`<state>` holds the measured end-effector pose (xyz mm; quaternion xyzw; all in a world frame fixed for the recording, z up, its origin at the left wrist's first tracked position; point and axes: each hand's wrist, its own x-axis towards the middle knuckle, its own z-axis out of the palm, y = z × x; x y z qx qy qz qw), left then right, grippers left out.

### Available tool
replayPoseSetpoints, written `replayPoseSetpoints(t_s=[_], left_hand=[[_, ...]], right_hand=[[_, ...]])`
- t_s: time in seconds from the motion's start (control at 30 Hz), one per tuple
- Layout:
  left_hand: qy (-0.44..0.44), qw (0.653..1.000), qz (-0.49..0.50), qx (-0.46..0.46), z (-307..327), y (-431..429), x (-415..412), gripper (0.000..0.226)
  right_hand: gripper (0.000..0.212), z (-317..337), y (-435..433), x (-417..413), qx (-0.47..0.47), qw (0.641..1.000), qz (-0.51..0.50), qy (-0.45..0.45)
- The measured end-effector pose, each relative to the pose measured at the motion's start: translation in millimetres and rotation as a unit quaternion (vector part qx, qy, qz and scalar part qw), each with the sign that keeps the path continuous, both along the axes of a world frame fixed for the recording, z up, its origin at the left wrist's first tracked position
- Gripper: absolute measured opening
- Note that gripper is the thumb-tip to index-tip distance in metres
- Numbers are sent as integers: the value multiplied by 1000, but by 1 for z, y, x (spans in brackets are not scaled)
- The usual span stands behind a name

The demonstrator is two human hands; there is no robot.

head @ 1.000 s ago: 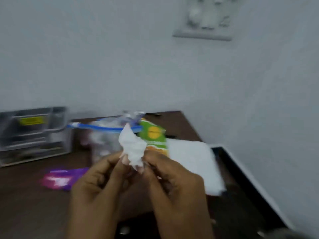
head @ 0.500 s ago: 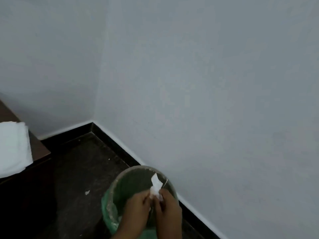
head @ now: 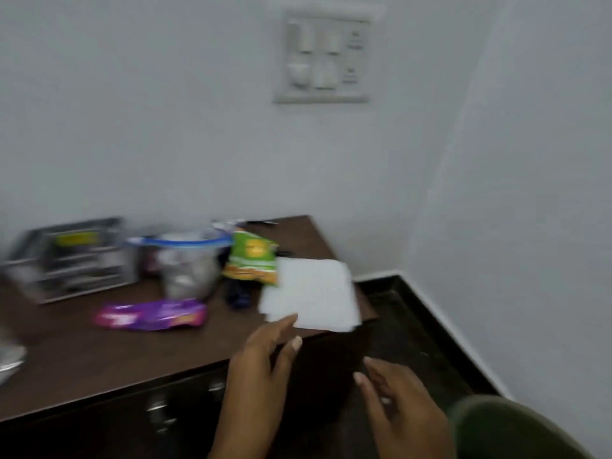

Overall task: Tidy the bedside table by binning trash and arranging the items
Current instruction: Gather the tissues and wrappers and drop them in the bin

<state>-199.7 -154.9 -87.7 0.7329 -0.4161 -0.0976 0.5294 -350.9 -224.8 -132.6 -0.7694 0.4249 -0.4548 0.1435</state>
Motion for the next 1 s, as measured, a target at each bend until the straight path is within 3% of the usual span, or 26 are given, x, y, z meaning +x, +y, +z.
replayPoseSetpoints(t_s=[0.07, 0.13, 0.2, 0.3, 0.4, 0.6, 0.77, 0.83, 0.9, 1.0], left_hand=[[-91, 991, 98, -4, 6, 34, 55, 28], [-125, 976, 177, 7, 2, 59, 103, 34], [-108, 968, 223, 51, -6, 72, 140, 40], [-47, 957, 267, 106, -13, 73, 175, 52], [36, 941, 305, 143, -14, 63, 198, 53], [89, 941, 305, 118, -23, 52, 227, 37], [220, 940, 250, -69, -7, 72, 204, 25], [233, 939, 212, -136, 9, 78, 178, 25], [239, 937, 174, -186, 23, 79, 145, 23], [293, 931, 85, -199, 25, 59, 84, 20]], right_hand=[[25, 50, 34, 57, -28, 993, 110, -30], [24, 47, 45, 119, -44, 984, 170, 18], [30, 45, 50, 170, -20, 967, 233, 98], [41, 38, 49, 219, -19, 949, 251, 188], [41, 29, 47, 237, 41, 934, 256, 246], [36, 16, 45, 237, 46, 939, 261, 217], [49, 18, 41, 222, 38, 941, 304, 145], [48, 27, 42, 203, 80, 944, 301, 111], [31, 30, 39, 165, 117, 949, 290, 51], [19, 26, 31, 76, 216, 949, 225, -41]])
